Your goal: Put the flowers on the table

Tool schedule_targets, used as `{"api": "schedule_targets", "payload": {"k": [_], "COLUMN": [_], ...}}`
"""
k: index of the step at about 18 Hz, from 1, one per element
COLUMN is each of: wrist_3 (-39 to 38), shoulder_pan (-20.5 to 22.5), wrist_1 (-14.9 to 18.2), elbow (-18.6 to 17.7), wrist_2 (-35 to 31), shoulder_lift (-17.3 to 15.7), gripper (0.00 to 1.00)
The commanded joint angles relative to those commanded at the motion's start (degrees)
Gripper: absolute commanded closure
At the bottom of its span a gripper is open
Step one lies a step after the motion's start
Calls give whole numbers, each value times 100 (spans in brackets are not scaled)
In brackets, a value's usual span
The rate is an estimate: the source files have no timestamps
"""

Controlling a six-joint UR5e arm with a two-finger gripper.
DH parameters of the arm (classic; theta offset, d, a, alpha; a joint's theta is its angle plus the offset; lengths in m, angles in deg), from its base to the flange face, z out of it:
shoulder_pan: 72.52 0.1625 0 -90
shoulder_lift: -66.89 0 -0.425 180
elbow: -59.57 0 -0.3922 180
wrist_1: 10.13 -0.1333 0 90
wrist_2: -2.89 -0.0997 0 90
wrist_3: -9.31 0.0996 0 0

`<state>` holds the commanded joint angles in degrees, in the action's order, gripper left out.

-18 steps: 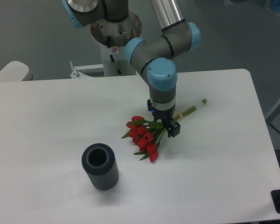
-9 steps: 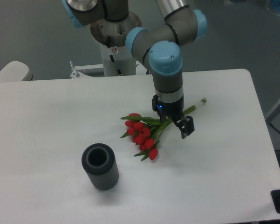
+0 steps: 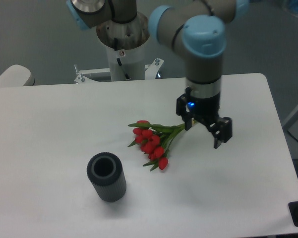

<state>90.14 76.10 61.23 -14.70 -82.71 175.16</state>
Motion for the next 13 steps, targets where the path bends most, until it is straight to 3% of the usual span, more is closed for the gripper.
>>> {"api": "schedule_targets", "payload": {"k": [3, 13], "wrist_3": [1090, 3271], "shoulder_pan": [237, 853], "wrist_1": [150, 97], "elbow": [141, 238], "wrist_2": [-44, -96], "shoulder_lift": [9, 44], "gripper": [0, 0]}}
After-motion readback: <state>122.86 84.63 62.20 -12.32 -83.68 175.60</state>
